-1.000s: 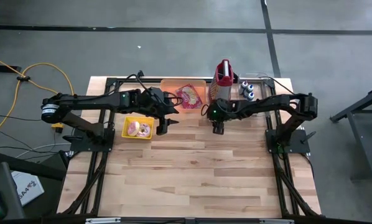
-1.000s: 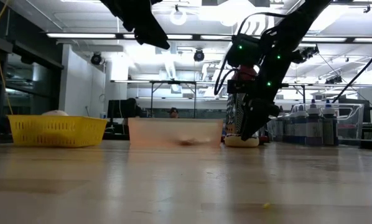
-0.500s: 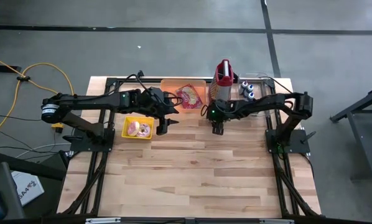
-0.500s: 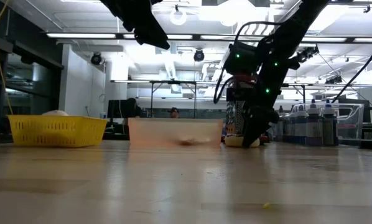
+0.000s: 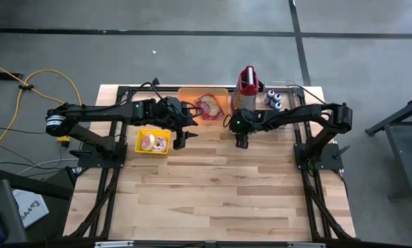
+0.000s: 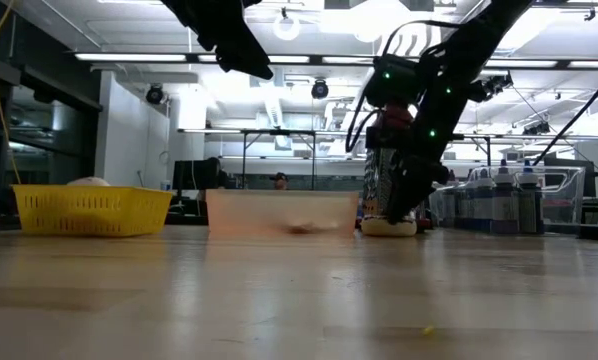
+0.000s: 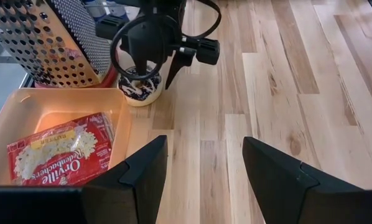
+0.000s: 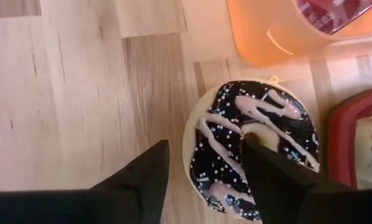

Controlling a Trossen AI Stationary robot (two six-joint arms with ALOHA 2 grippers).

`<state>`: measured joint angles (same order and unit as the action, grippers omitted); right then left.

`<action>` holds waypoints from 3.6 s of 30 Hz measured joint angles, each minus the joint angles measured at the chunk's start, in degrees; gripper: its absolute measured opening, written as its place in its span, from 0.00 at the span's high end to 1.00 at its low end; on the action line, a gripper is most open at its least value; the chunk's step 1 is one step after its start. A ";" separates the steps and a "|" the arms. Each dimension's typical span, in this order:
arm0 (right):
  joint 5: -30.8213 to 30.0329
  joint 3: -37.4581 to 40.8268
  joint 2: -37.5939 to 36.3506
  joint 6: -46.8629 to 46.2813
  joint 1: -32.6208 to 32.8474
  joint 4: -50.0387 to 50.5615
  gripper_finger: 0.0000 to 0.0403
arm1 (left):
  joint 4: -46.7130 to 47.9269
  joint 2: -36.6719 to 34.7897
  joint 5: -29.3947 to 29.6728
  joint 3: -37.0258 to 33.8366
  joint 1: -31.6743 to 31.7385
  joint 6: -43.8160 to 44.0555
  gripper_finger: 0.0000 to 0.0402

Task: Pick & Place Food Item
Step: Put the black donut into the yellow bin

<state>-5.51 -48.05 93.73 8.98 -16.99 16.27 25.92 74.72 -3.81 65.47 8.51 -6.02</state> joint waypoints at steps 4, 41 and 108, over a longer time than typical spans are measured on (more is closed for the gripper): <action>0.11 0.00 0.33 0.04 -0.13 0.02 0.56 | 0.00 0.00 0.00 0.00 0.00 0.00 0.50; -0.32 -0.04 2.58 0.16 -0.75 -0.99 0.67 | 0.00 0.01 -0.04 -0.02 0.00 0.00 0.50; 29.49 0.00 -20.89 -26.73 25.37 -37.03 0.77 | -18.05 0.02 -0.87 -0.02 -19.63 -8.54 0.50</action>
<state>23.98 -48.05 72.84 -17.75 8.38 -20.75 7.87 74.74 -4.69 65.45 -11.11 -14.56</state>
